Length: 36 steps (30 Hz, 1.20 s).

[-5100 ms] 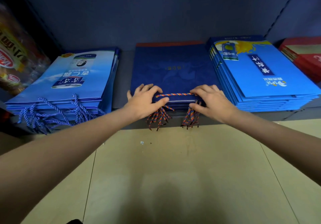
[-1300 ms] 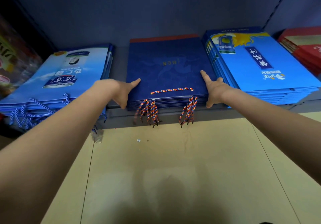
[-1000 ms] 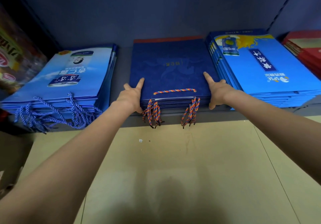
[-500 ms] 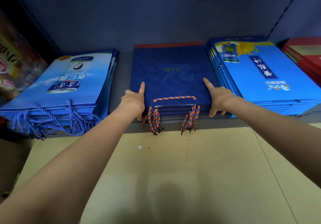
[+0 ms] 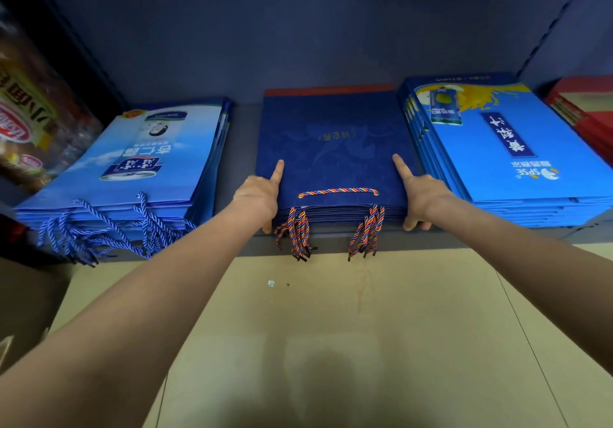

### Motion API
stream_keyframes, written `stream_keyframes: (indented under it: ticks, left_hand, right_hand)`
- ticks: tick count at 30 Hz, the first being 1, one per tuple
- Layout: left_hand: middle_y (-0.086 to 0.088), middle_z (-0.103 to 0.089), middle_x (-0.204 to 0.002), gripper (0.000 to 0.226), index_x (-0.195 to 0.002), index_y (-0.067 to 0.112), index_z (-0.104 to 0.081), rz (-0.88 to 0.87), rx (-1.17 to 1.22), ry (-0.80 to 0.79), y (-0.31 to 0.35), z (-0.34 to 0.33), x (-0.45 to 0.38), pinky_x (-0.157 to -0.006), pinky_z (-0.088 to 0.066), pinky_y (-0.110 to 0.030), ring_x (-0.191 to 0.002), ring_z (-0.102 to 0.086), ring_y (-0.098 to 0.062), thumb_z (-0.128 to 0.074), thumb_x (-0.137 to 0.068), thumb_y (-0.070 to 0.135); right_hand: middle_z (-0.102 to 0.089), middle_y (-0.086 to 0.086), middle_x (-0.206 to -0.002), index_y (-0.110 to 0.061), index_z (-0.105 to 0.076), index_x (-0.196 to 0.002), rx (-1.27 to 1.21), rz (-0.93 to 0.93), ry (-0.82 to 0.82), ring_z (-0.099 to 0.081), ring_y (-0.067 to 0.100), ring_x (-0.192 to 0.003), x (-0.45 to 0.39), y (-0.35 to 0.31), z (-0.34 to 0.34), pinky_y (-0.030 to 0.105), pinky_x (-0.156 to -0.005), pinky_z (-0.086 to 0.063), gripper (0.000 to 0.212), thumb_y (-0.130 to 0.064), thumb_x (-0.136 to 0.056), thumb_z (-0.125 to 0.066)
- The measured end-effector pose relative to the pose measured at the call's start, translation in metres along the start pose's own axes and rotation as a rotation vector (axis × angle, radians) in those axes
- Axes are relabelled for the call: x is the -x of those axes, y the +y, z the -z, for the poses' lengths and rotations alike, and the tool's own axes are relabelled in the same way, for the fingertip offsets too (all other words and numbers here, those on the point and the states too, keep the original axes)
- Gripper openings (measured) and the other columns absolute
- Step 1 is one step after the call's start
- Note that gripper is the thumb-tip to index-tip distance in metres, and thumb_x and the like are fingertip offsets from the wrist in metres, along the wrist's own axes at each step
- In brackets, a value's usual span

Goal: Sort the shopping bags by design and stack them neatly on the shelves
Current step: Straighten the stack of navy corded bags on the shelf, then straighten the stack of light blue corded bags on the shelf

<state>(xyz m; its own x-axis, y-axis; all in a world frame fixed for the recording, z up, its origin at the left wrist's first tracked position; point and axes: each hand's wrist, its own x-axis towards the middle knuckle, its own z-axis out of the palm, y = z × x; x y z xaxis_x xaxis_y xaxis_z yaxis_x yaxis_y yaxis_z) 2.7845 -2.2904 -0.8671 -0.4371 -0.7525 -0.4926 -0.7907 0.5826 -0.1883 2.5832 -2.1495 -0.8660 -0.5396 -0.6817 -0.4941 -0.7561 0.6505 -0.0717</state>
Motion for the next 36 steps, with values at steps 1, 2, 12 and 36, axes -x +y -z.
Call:
stream_keyframes:
  ticks: [1,2,12,36]
  left_hand:
    - [-0.019,-0.044,-0.128,0.127,-0.146,0.02,0.026,0.009,0.0,0.001,0.002,0.0,0.0,-0.088,-0.047,-0.035,-0.115,-0.049,-0.027,-0.079,-0.074,0.019]
    - [-0.02,-0.042,-0.128,0.124,-0.146,0.021,0.026,0.022,0.014,0.003,0.003,-0.001,0.001,-0.087,-0.047,-0.034,-0.113,-0.05,-0.026,-0.077,-0.076,0.016]
    - [-0.021,-0.036,-0.137,0.124,-0.144,0.025,0.027,-0.076,-0.046,0.033,-0.021,0.016,0.033,-0.09,-0.045,-0.039,-0.116,-0.051,-0.036,-0.076,-0.077,0.025]
    - [-0.005,-0.015,-0.153,0.096,-0.149,0.03,-0.009,-0.007,0.041,0.101,-0.265,-0.02,0.053,-0.109,-0.023,-0.049,-0.139,-0.019,-0.032,-0.07,-0.078,0.049]
  right_hand:
    - [-0.058,0.014,-0.103,-0.034,0.026,-0.143,0.008,-0.003,0.006,-0.067,0.028,-0.079,0.001,0.0,0.0,0.039,-0.076,-0.057,0.132,-0.004,-0.07,-0.08]
    - [-0.058,0.015,-0.109,-0.034,0.026,-0.143,0.013,0.0,0.011,-0.066,0.029,-0.083,0.001,0.0,-0.001,0.04,-0.077,-0.057,0.132,-0.004,-0.07,-0.08]
    - [-0.035,0.02,-0.133,-0.016,-0.021,-0.147,0.225,0.123,0.05,-0.05,0.039,-0.114,0.045,-0.003,0.048,0.037,-0.085,-0.047,0.091,-0.01,-0.076,-0.076]
    - [-0.023,0.015,-0.144,-0.019,-0.033,-0.142,-0.238,0.65,-0.015,-0.042,0.032,-0.126,0.061,-0.278,-0.004,0.032,-0.1,-0.035,0.077,-0.03,-0.079,-0.075]
